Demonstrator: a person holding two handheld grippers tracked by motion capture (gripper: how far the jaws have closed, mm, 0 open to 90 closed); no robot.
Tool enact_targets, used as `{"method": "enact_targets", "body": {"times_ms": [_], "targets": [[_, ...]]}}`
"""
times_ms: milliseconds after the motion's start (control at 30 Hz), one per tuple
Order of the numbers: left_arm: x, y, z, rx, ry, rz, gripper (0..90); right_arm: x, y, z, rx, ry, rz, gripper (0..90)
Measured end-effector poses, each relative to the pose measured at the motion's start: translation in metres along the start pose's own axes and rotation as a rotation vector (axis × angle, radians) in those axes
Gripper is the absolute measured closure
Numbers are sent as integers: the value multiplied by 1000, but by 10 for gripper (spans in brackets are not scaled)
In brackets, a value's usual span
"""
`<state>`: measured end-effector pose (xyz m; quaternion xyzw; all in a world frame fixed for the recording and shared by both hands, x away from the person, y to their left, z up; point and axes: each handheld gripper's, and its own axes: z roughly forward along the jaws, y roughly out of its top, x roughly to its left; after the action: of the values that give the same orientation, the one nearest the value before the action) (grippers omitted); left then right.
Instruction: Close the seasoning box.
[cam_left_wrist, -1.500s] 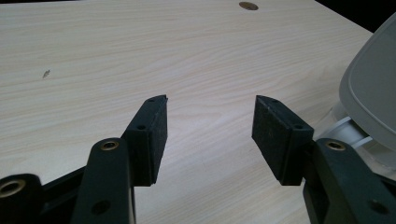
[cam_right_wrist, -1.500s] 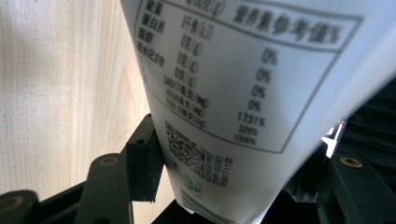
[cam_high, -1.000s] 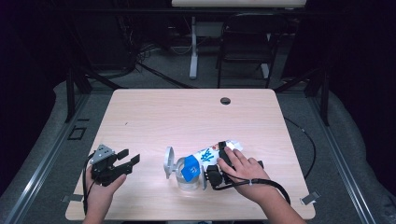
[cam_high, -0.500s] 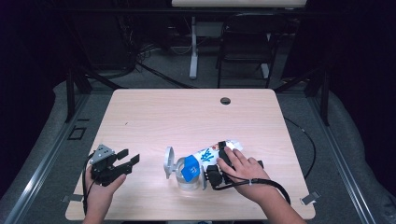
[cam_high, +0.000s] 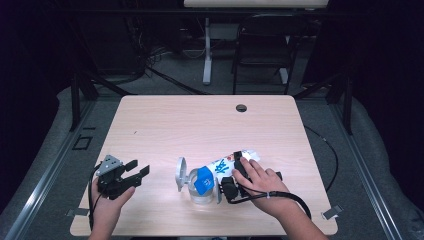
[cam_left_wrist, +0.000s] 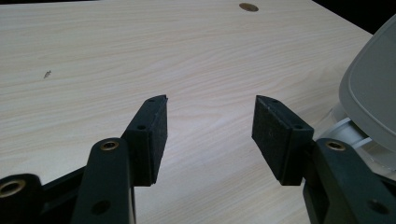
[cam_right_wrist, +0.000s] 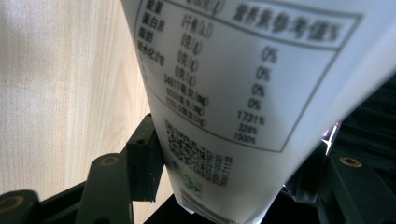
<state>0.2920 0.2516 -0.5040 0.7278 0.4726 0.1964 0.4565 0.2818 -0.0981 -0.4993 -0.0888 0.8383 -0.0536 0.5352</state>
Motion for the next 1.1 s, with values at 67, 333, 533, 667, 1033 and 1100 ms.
{"method": "enact_targets", "body": {"times_ms": [67, 333, 533, 667, 1033, 1100], "targets": [[0, 0, 0, 0, 0, 0, 458, 0, 0, 0, -1, 1, 0, 409], [0, 0, 0, -1, -1, 0, 458, 0, 0, 0, -3, -1, -4, 409], [0, 0, 0, 0, 0, 0, 458, -1, 0, 0, 4, -5, -13, 409], [0, 0, 0, 0, -1, 2, 458, -1, 0, 0, 4, -6, -16, 409], [0, 0, 0, 0, -1, 2, 458, -1, 0, 0, 6, -5, -17, 411], [0, 0, 0, 1, -1, 2, 458, -1, 0, 0, 5, -6, -18, 411]]}}
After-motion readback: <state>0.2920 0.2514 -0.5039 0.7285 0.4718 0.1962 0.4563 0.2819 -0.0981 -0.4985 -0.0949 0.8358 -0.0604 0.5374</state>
